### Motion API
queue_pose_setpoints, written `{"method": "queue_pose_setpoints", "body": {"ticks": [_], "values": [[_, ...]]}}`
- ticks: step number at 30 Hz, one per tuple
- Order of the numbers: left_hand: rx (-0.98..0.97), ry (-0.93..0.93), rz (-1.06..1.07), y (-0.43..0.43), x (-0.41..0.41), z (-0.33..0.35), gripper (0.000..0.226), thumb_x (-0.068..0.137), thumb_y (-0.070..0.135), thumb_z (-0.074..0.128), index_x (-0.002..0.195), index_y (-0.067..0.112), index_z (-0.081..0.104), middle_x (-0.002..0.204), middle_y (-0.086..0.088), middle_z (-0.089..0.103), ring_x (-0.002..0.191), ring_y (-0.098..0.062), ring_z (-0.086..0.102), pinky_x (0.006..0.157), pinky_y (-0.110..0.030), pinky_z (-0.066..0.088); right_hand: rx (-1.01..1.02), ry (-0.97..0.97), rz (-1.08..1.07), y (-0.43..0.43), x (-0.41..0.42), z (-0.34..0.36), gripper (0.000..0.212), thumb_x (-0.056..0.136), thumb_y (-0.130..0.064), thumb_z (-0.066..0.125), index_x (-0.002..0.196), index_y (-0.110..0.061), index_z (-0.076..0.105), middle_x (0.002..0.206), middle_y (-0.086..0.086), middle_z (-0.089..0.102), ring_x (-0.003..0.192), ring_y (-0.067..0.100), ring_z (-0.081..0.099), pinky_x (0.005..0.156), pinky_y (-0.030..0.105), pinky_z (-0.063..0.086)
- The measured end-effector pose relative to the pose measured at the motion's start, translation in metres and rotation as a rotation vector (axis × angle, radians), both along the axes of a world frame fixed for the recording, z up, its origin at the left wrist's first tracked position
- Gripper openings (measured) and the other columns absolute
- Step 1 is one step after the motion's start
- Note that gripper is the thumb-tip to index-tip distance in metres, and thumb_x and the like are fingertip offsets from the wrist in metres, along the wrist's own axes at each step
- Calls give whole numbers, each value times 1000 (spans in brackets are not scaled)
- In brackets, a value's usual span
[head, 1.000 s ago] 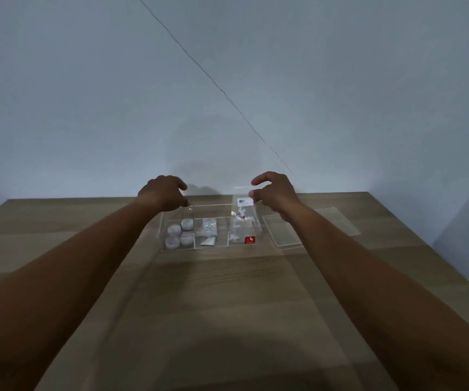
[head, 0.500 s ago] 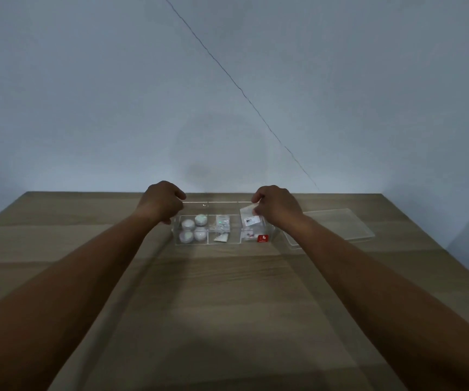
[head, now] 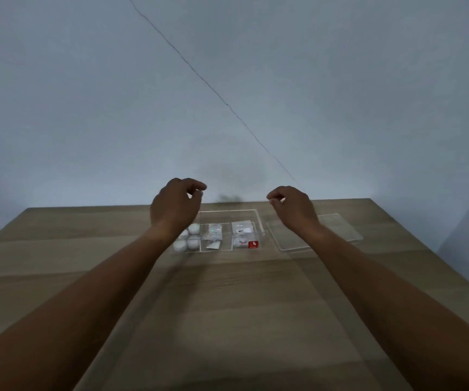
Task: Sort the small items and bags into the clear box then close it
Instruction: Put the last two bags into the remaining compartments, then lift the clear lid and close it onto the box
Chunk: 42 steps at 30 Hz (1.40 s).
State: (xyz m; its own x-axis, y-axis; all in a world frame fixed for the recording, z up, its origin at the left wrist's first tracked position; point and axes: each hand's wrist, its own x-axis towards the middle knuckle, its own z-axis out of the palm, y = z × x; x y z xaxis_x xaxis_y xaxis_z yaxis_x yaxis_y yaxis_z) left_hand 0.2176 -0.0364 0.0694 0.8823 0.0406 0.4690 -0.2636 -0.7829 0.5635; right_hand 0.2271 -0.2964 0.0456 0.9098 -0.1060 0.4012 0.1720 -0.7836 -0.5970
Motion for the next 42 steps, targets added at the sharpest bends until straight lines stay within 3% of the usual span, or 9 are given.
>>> {"method": "queue_pose_setpoints", "body": {"ticks": [7, 11, 14, 16, 22, 26, 29, 33, 42], "values": [[-181, 151, -369, -100, -49, -13, 17, 86, 31, 56, 90, 36, 71, 69, 10, 72, 61, 0, 66, 65, -27, 56, 25, 15, -241, -79, -26, -10, 17, 85, -18, 56, 93, -21, 70, 101, 1, 71, 92, 19, 63, 80, 30, 47], [-107, 208, -455, -150, -59, -35, 31, 87, 29, 60, 118, 28, 66, 107, 3, 69, 89, -4, 62, 82, -21, 44, -1, 1, -334, -110, -47, -18, 21, 86, -15, 54, 99, -18, 70, 108, 7, 69, 100, 25, 62, 92, 40, 48], [-19, 327, -475, -175, -63, -46, 54, 88, 29, 61, 139, 21, 48, 142, -8, 48, 128, -20, 46, 103, -28, 34, 34, 49, -379, -129, -59, -25, 24, 87, -18, 53, 107, -17, 66, 113, 10, 66, 105, 27, 60, 94, 43, 47], [-11, 381, -445, -185, -64, -51, 63, 88, 29, 60, 146, 19, 37, 153, -11, 33, 140, -26, 31, 112, -33, 25, 57, 120, -366, -136, -65, -32, 30, 88, -22, 53, 116, -15, 61, 121, 11, 63, 111, 28, 58, 97, 44, 45], [72, 515, -277, -197, -69, -62, 85, 85, 32, 60, 153, 25, 10, 162, -17, -5, 148, -39, -3, 118, -48, 8, 44, 301, -345, -139, -75, -47, 54, 89, -41, 50, 136, -18, 43, 138, 10, 54, 123, 30, 52, 101, 39, 39], [109, 537, -232, -201, -69, -65, 86, 86, 31, 54, 154, 22, 2, 160, -23, -5, 147, -41, -2, 120, -48, 7, -6, 294, -340, -134, -82, -51, 46, 86, -42, 47, 127, -22, 49, 126, 9, 62, 114, 30, 57, 95, 38, 42], [113, 508, -239, -205, -72, -67, 84, 86, 32, 53, 154, 21, 5, 161, -22, 5, 147, -39, 6, 120, -48, 8, 29, 255, -331, -132, -89, -52, 39, 84, -39, 50, 120, -24, 55, 121, 5, 65, 109, 27, 59, 93, 36, 44], [-67, 400, -299, -199, -71, -69, 73, 87, 26, 56, 152, 24, 21, 161, -12, 17, 147, -30, 17, 119, -44, 19, 230, 185, -361, -133, -94, -52, 42, 87, -31, 55, 128, -18, 54, 129, 6, 61, 114, 24, 58, 96, 32, 41], [-180, 97, -361, -186, -61, -43, 46, 86, 14, 63, 128, 31, 57, 148, -6, 41, 139, -24, 32, 110, -31, 25, 423, -82, -386, -123, -105, -30, 42, 90, -27, 60, 127, -8, 56, 128, 11, 61, 111, 20, 60, 92, 26, 41]]}}
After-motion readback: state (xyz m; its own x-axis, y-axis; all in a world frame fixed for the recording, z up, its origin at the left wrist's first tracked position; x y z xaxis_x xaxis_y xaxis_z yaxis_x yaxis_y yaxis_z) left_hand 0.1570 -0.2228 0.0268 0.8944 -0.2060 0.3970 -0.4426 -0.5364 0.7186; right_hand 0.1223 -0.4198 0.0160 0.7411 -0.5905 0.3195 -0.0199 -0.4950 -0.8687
